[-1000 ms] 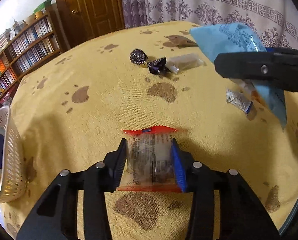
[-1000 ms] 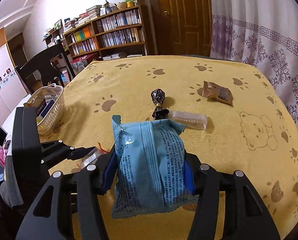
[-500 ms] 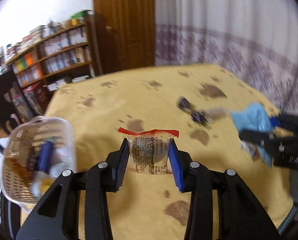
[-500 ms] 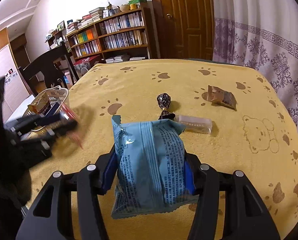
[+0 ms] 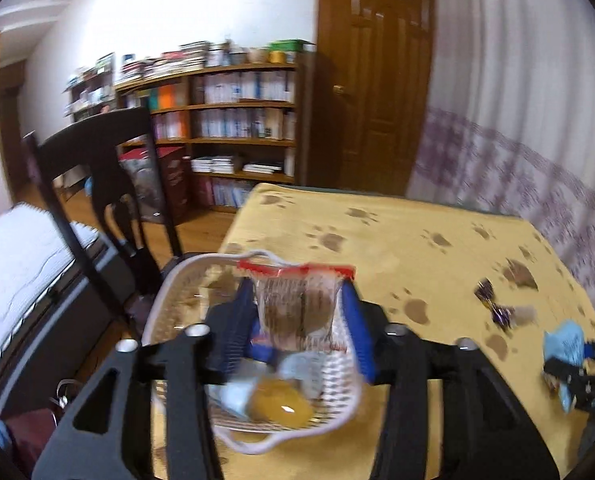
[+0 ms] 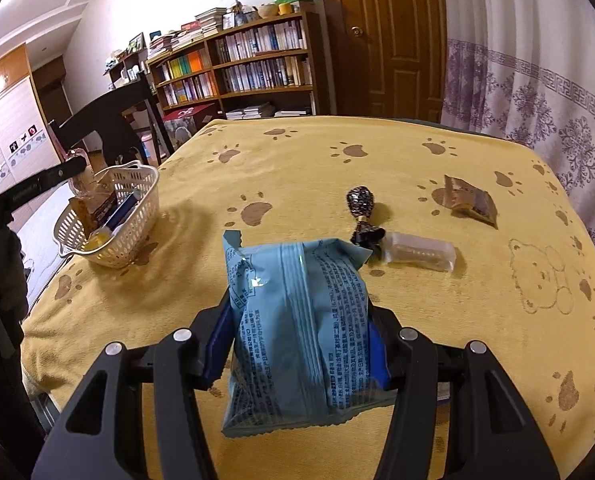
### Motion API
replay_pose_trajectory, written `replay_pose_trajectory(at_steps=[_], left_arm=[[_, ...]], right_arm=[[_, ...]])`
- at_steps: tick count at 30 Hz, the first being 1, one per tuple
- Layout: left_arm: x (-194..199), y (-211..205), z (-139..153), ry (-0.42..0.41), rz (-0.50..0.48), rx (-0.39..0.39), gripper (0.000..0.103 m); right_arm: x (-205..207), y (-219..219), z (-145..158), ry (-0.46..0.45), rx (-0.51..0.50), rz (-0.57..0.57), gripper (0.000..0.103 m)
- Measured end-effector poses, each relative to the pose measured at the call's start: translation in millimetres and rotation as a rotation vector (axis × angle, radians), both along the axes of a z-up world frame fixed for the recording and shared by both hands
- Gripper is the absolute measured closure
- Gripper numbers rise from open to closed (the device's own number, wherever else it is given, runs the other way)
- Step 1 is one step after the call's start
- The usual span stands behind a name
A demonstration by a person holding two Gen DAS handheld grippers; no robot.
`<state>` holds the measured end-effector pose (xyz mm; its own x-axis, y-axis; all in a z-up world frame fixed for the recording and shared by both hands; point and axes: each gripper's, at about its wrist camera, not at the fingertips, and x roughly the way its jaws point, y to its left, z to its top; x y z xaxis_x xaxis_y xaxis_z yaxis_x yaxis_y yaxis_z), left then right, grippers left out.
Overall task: Organize snacks
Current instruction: 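Carry the clear snack packet into the basket and open the left gripper, then carry the light-blue snack bag into the basket and open the right gripper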
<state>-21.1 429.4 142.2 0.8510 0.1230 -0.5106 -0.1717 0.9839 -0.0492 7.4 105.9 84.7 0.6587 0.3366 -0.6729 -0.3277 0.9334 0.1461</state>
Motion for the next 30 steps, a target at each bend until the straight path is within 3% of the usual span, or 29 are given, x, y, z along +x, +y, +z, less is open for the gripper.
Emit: replay_pose_trajectory(at_steps=[1, 8, 20, 30], left_arm=[[-2.8, 7.9, 3.4, -0.019, 0.035, -0.01, 0.035], [-22.2, 30.2, 20.7, -0.092, 0.131, -0.021, 0.034], [-63.0, 50.8, 51.3, -0.228, 0.221, -0.058, 0.031], [-82.8, 66.4, 63.0, -0.287, 0.266, -0.105, 0.031]], right_arm=[[-0.2, 3.2, 0.9, -0.002, -0.002, 0.006, 0.048], [-0.9, 31.0, 9.4, -0.018, -0.009, 0.06, 0.048], [12.7, 121.1, 40.3, -0.03, 0.049, 0.218, 0.048], [43.7, 193.0, 34.6, 0.021, 0.026, 0.242, 0.048]])
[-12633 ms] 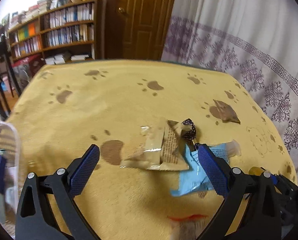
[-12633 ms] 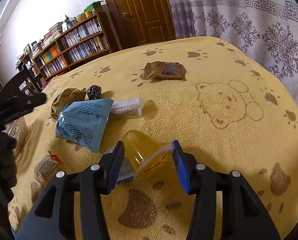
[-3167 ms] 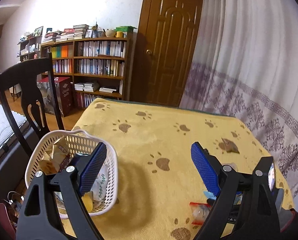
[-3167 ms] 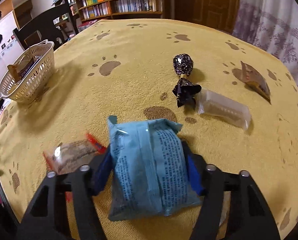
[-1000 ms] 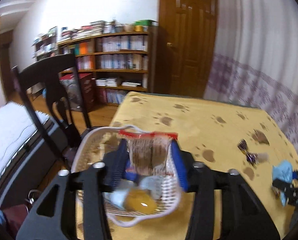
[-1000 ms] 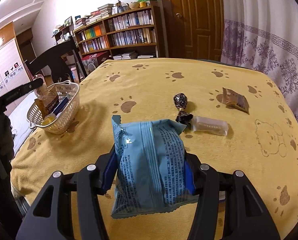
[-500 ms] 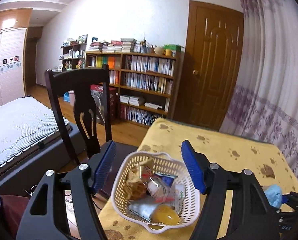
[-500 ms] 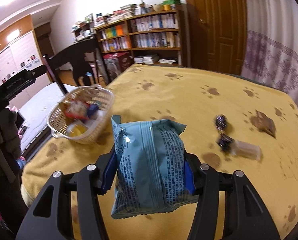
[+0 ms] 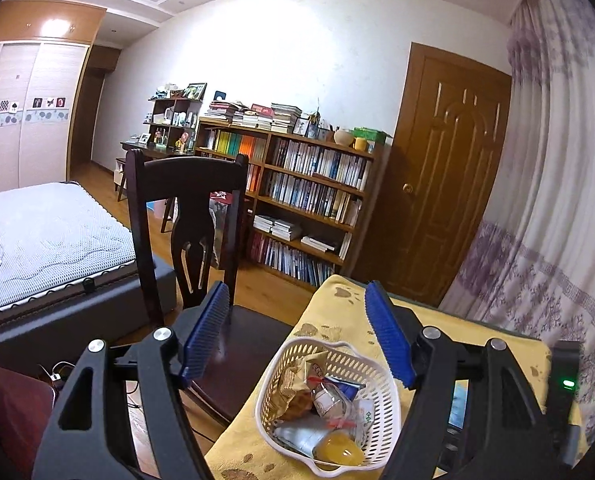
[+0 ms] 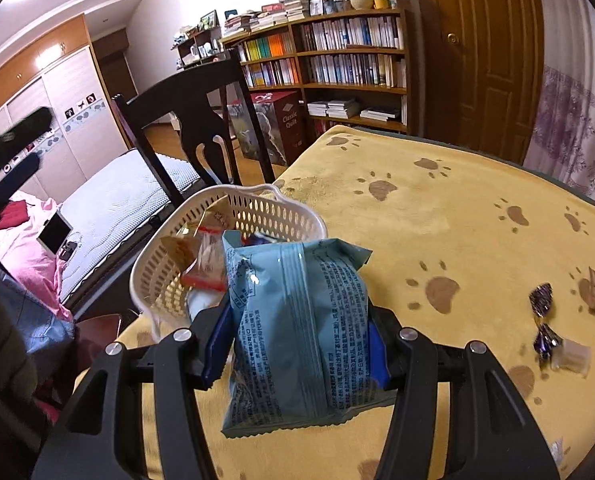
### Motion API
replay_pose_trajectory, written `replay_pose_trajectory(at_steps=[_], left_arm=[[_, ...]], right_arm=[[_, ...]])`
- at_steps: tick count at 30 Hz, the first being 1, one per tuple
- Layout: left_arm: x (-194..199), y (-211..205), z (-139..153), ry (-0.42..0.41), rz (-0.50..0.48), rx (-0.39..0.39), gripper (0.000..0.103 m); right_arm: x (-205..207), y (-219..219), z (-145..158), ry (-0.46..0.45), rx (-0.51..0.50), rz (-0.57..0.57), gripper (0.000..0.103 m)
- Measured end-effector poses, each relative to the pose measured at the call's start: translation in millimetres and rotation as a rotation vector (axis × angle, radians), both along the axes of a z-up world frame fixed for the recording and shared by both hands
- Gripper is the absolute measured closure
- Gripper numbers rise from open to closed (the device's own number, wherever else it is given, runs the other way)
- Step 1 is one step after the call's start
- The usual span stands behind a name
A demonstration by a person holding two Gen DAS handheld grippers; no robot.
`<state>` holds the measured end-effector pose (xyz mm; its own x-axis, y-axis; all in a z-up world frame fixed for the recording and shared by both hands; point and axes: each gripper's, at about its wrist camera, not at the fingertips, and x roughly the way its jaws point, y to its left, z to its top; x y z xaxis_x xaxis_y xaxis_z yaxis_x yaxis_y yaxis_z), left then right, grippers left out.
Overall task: Organize snacks
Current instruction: 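Carry the light-blue snack bag into the basket and open the right gripper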
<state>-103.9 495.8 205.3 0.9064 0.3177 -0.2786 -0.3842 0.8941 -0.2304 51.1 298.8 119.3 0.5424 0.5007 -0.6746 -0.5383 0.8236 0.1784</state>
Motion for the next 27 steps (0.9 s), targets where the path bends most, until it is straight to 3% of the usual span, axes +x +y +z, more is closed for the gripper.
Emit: replay_pose_trajectory(at_steps=[9, 14, 16, 27], left_arm=[[1.0, -6.6, 4.4, -0.031, -0.024, -0.001, 0.029], [3.7, -7.8, 4.3, -0.03, -0.027, -0.006, 0.026], [3.2, -7.7, 4.2, -0.034, -0.022, -0.011, 0.026], [0.5, -3.5, 2.3, -0.04, -0.015, -0.016, 0.026]], right_arm=[[45.7, 35.8, -9.1, 0.108, 0.037, -0.048, 0.048], [65.1, 41.1, -17.8, 0.239, 0.172, -0.046, 0.041], [65.9, 41.2, -19.3, 0.252, 0.192, -0.044, 0.037], [54.7, 38.8, -30.4, 0.31, 0.195, -0.01, 0.037]])
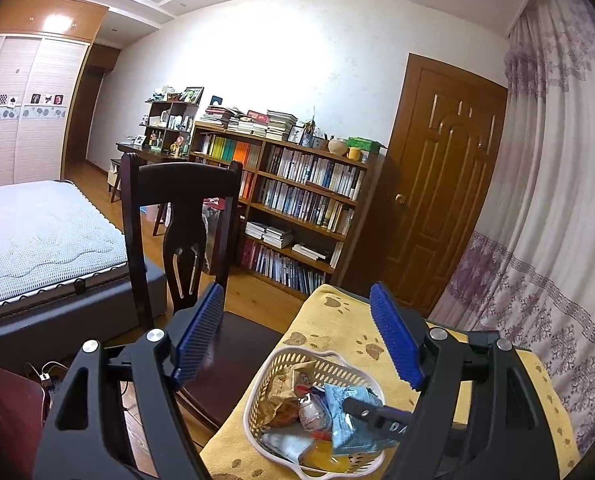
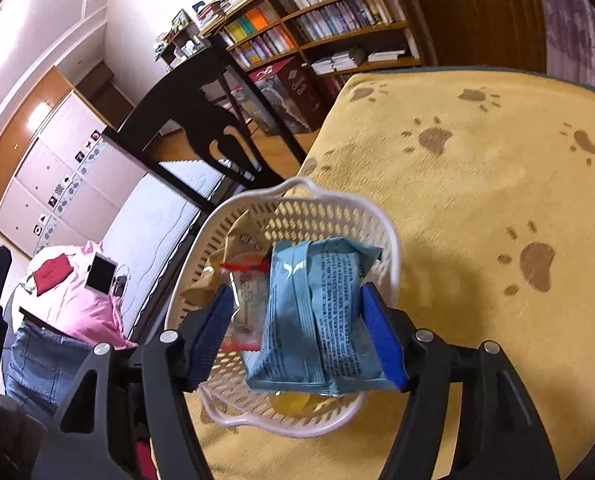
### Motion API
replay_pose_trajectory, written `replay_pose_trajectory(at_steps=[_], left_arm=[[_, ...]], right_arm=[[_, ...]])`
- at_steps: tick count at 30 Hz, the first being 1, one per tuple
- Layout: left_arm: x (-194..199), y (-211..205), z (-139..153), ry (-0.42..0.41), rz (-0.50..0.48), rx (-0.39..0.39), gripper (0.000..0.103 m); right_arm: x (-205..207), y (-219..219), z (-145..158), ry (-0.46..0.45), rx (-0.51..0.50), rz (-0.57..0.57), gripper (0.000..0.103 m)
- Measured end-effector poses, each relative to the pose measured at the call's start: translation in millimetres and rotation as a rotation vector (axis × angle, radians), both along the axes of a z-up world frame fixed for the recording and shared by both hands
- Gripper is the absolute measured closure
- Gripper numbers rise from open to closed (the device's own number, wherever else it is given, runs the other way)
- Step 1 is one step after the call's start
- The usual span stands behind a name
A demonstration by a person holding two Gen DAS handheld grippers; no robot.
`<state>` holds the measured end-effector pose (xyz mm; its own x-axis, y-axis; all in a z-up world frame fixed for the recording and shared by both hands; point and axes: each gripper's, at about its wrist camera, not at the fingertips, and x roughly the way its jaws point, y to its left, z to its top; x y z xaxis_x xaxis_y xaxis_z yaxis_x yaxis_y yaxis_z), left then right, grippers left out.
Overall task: Organize snacks
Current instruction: 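Carry the light-blue snack bag into the basket and open the right gripper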
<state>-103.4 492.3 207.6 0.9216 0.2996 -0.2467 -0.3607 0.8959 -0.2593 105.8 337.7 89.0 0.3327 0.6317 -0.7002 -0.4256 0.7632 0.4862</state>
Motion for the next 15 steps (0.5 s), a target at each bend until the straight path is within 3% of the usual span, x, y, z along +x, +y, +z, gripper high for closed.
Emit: replay_pose_trajectory(at_steps=[6, 15], left_arm=[[0.9, 0.8, 0.2, 0.002, -0.006, -0.001, 0.025], [3.1, -5.3, 1.0, 0.0, -0.021, 0.017, 0.012]], right_arm=[[-7.2, 9.6, -12.4, 0.041, -0.008, 0.032, 0.037], [-29.5, 0.2, 0.5, -0.07, -0.03, 0.045, 0.037]])
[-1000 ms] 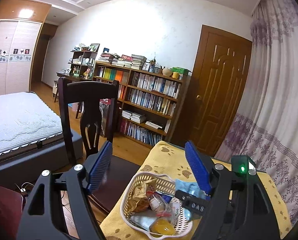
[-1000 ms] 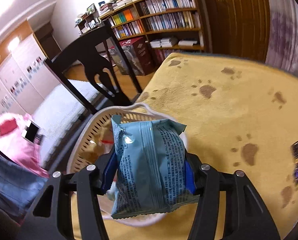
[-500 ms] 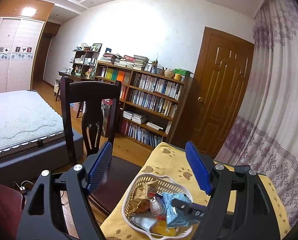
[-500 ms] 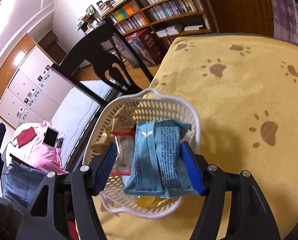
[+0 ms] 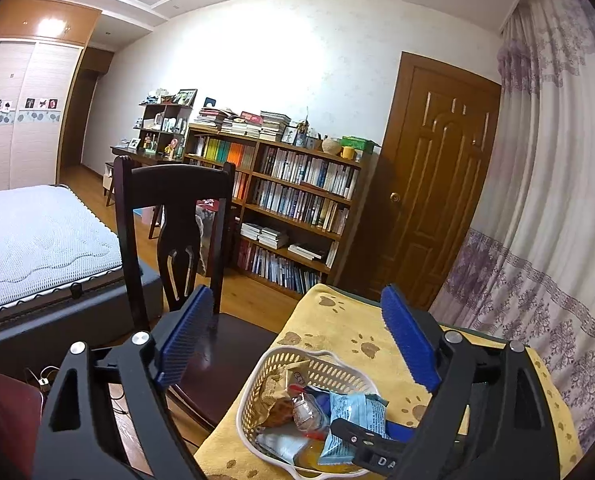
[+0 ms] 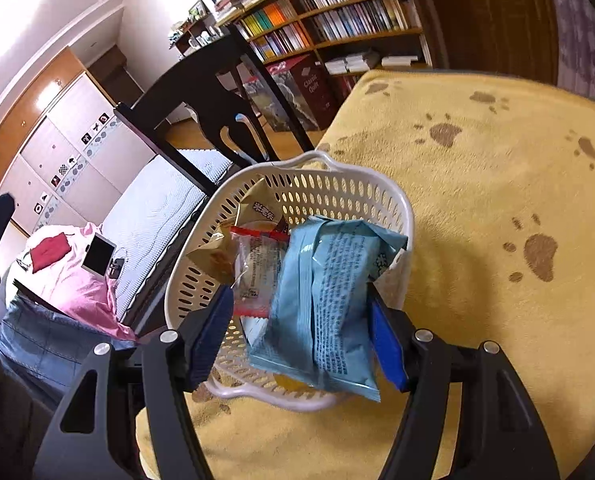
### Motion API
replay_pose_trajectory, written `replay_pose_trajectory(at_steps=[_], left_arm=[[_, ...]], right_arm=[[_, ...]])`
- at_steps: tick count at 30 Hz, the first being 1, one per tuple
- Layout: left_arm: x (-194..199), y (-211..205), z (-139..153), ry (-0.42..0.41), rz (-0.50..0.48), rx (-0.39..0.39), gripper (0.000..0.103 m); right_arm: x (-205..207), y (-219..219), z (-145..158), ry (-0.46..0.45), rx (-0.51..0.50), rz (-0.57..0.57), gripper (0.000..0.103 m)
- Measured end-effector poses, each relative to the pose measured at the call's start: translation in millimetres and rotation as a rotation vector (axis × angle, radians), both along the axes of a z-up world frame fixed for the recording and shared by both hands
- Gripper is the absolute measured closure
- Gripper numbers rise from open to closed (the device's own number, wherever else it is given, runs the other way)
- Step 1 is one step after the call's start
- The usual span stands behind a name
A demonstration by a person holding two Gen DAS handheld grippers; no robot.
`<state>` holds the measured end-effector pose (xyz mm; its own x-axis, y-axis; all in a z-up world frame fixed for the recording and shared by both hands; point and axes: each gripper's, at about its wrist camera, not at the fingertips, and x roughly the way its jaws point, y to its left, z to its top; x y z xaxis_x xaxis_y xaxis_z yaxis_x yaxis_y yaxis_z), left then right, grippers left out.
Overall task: Organize snacks
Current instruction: 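Carry the light-blue snack bag into the basket and open the right gripper, then move the right gripper to the clear plastic tube and grasp it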
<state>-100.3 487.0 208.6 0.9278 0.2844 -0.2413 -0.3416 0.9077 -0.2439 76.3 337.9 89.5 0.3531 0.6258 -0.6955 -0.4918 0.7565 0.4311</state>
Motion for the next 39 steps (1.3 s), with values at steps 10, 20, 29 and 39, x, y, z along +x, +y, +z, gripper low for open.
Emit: replay_pose_trajectory(at_steps=[10, 20, 29, 39], left_arm=[[-0.4, -7.3, 0.2, -0.004, -0.02, 0.018, 0.005], [5.2, -18.8, 0.0, 0.011, -0.041, 0.037, 0.005], [11.5, -33.6, -1.5, 0.025, -0.069, 0.069, 0.005], [17.6, -44.1, -5.8, 0.045, -0.091, 0.088, 0.005]], right_arm=[[-12.3, -47.6, 9.1, -0.105, -0.054, -0.059, 0.037], [7.4, -149.9, 11.4, -0.099, -0.076, -0.243, 0.037], [21.1, -248.8, 12.3, -0.077, -0.089, -0.424, 0.037], [43.7, -322.1, -16.2, 0.023, -0.067, -0.568, 0.037]])
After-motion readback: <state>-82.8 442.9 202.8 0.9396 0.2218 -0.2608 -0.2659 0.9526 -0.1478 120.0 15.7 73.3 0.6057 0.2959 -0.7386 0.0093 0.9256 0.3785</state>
